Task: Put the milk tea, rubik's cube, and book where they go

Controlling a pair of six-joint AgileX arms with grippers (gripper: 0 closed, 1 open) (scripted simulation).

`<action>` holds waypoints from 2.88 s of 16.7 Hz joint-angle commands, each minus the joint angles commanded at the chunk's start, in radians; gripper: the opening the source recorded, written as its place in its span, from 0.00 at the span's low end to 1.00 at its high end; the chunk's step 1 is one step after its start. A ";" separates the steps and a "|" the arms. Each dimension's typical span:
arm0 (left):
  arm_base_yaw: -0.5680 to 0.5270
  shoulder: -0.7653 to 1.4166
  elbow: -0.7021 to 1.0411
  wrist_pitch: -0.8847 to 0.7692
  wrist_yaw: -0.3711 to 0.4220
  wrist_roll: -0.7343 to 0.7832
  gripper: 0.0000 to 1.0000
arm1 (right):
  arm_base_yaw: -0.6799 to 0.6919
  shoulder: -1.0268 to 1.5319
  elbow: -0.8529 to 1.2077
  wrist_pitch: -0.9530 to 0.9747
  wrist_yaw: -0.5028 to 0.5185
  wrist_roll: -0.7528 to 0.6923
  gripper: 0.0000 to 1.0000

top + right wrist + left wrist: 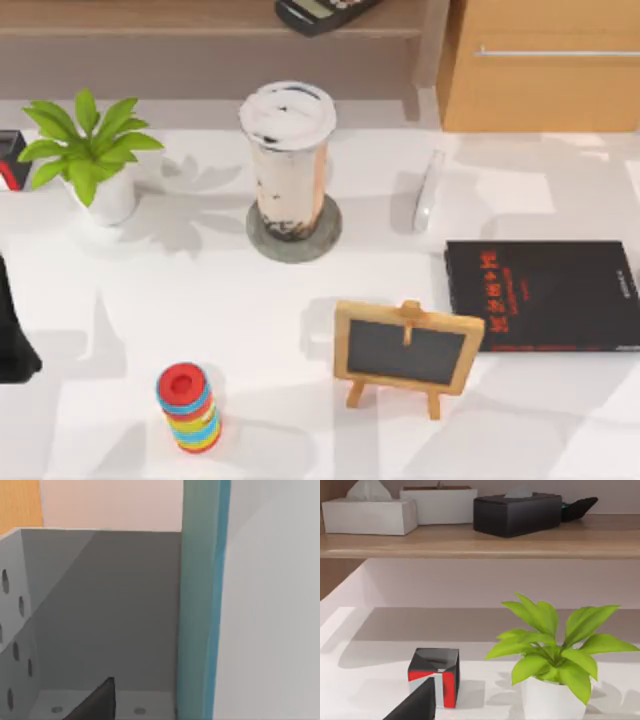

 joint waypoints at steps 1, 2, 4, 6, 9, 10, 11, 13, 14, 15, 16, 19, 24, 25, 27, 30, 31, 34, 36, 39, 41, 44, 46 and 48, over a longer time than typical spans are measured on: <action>0.000 0.000 0.000 0.000 0.000 0.000 1.00 | 0.003 0.016 0.024 -0.008 0.004 0.000 1.00; 0.000 0.000 0.000 0.000 0.000 0.000 1.00 | 0.006 0.031 0.046 -0.016 0.007 0.000 1.00; 0.000 0.000 0.000 0.000 0.000 0.000 1.00 | 0.010 0.048 0.072 -0.024 0.011 0.000 1.00; 0.000 0.000 0.000 0.000 0.000 0.000 1.00 | 0.010 0.048 0.072 -0.025 0.011 0.000 1.00; 0.000 0.000 0.000 0.000 0.000 0.000 1.00 | 0.010 0.048 0.072 -0.025 0.011 0.000 0.85; 0.000 0.000 0.000 0.000 0.000 0.000 1.00 | 0.010 0.048 0.072 -0.025 0.011 0.000 0.77; 0.000 0.000 0.000 0.000 0.000 0.000 1.00 | 0.010 0.048 0.072 -0.025 0.011 0.000 0.70; 0.000 0.000 0.000 0.000 0.000 0.000 1.00 | 0.010 0.048 0.072 -0.025 0.011 0.000 0.55; 0.000 0.000 0.000 0.000 0.000 0.000 1.00 | 0.010 0.048 0.072 -0.025 0.011 0.000 0.47; 0.000 0.000 0.000 0.000 0.000 0.000 1.00 | 0.010 0.048 0.072 -0.025 0.011 0.000 0.40; 0.000 0.000 0.000 0.000 0.000 0.000 1.00 | 0.010 0.048 0.072 -0.025 0.011 0.000 0.32; 0.000 0.000 0.000 0.000 0.000 0.000 1.00 | 0.010 0.048 0.072 -0.025 0.011 0.000 0.10; 0.000 0.000 0.000 0.000 0.000 0.000 1.00 | 0.010 0.048 0.072 -0.025 0.011 0.000 0.00; 0.000 0.000 0.000 0.000 0.000 0.000 1.00 | 0.010 0.048 0.072 -0.025 0.011 0.000 0.00; 0.000 0.000 0.000 0.000 0.000 0.000 1.00 | 0.010 0.048 0.072 -0.025 0.011 0.000 0.00; 0.000 0.000 0.000 0.000 0.000 0.000 1.00 | 0.007 0.043 0.071 -0.026 0.010 0.001 0.00; 0.000 0.000 0.000 0.000 0.000 0.000 1.00 | 0.005 0.034 0.065 -0.029 0.009 0.001 0.00; 0.000 0.000 0.000 0.000 0.000 0.000 1.00 | 0.000 0.002 0.045 -0.041 0.002 0.001 0.00; 0.000 0.000 0.000 0.000 0.000 0.000 1.00 | -0.001 0.000 0.044 -0.042 0.002 0.001 0.00; 0.000 0.000 0.000 0.000 0.000 0.000 1.00 | 0.005 -0.005 0.040 -0.037 0.012 0.013 0.00; 0.000 0.000 0.000 0.000 0.000 0.000 1.00 | 0.012 -0.057 0.001 -0.018 0.063 0.065 0.00; 0.000 0.000 0.000 0.000 0.000 0.000 1.00 | 0.045 -0.203 -0.101 0.034 0.203 0.223 0.00; 0.000 0.000 0.000 0.000 0.000 0.000 1.00 | 0.086 -0.326 -0.192 0.073 0.321 0.378 0.00; 0.000 0.000 0.000 0.000 0.000 0.000 1.00 | 0.145 -0.450 -0.297 0.109 0.446 0.561 0.00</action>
